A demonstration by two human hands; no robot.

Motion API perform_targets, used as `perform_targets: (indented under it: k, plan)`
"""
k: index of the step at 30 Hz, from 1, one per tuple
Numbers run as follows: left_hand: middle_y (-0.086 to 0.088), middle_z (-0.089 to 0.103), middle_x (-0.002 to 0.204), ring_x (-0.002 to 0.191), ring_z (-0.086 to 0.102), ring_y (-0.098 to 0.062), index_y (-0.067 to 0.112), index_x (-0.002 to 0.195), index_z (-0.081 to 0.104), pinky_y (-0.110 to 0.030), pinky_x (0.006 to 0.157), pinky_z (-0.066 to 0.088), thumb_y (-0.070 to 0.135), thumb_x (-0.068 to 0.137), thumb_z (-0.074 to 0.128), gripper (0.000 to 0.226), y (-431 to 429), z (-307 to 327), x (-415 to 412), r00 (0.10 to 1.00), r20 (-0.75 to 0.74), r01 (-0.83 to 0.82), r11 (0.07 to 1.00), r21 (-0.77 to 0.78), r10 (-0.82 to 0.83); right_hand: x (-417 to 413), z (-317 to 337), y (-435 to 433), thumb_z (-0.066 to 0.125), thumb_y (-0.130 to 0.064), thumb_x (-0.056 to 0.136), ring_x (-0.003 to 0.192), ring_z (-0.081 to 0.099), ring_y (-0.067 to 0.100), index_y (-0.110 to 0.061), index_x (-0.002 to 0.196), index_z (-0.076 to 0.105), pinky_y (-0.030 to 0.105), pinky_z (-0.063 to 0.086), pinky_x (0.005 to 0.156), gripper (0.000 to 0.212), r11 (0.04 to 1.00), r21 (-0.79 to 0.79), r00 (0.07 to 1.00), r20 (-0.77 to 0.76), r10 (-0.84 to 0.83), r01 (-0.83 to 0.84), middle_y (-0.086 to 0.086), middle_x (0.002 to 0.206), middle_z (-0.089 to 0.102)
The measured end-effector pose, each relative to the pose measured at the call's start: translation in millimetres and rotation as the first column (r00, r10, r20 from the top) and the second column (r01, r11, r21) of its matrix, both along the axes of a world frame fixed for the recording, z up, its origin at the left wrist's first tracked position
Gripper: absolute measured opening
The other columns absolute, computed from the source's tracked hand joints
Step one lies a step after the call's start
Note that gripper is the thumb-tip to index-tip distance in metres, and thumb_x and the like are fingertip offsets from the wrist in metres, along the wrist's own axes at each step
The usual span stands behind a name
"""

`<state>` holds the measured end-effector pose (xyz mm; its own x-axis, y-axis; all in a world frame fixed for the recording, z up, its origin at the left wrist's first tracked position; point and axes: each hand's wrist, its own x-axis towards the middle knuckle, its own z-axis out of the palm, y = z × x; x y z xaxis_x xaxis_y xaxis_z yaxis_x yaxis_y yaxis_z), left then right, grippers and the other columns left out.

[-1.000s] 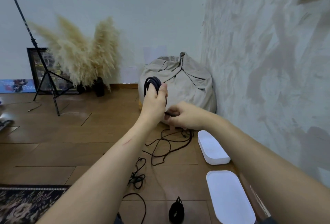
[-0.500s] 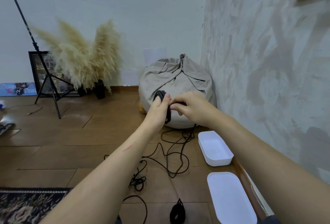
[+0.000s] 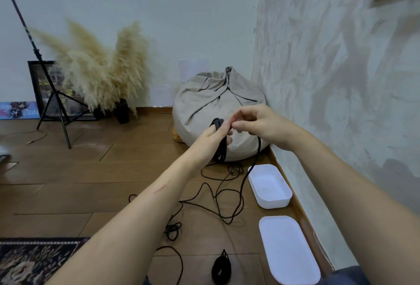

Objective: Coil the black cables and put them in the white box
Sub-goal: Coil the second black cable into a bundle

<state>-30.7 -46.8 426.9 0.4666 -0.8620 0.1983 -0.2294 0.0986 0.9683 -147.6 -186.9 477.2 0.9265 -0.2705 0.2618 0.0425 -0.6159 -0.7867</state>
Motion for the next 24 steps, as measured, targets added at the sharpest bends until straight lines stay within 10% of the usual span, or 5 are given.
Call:
perform_targets:
  k: [7,15,24]
  plan:
    - [0.001,0.053,0.086,0.084,0.054,-0.014,0.008,0.118,0.059,-0.048,0.096,0.05,0.045,0.107,0.044,0.042,4,3,-12,0.975,0.224,-0.024,0.998,0.054,0.012,2,-4,-1,0.077,-0.02,0.088,0.062,0.056,0.001,-0.006,0.097,0.066,0.011,0.04,0.061,0.02,0.988,0.05,0.982,0.113,-0.151,0.146,0.002,0.071,0.065]
    - [-0.001,0.051,0.078,0.075,0.05,-0.017,0.013,0.1,0.058,-0.036,0.079,0.045,0.039,0.108,0.042,0.032,5,2,-8,0.982,0.083,-0.17,0.985,-0.027,0.172,2,-18,-5,0.062,-0.013,0.099,0.068,0.047,0.013,-0.009,0.104,0.066,0.026,0.044,0.064,0.008,0.95,0.31,0.998,0.031,-0.051,0.039,0.0,0.076,0.057]
    - [-0.003,0.044,0.073,0.064,0.046,-0.012,0.009,0.095,0.055,-0.026,0.067,0.046,0.031,0.11,0.036,0.032,2,11,-24,0.996,0.014,-0.091,0.995,-0.05,0.092,5,-4,2,0.066,-0.013,0.096,0.064,0.054,-0.004,-0.009,0.102,0.075,0.007,0.039,0.063,0.012,0.977,0.14,0.946,0.257,-0.196,0.164,-0.003,0.072,0.061]
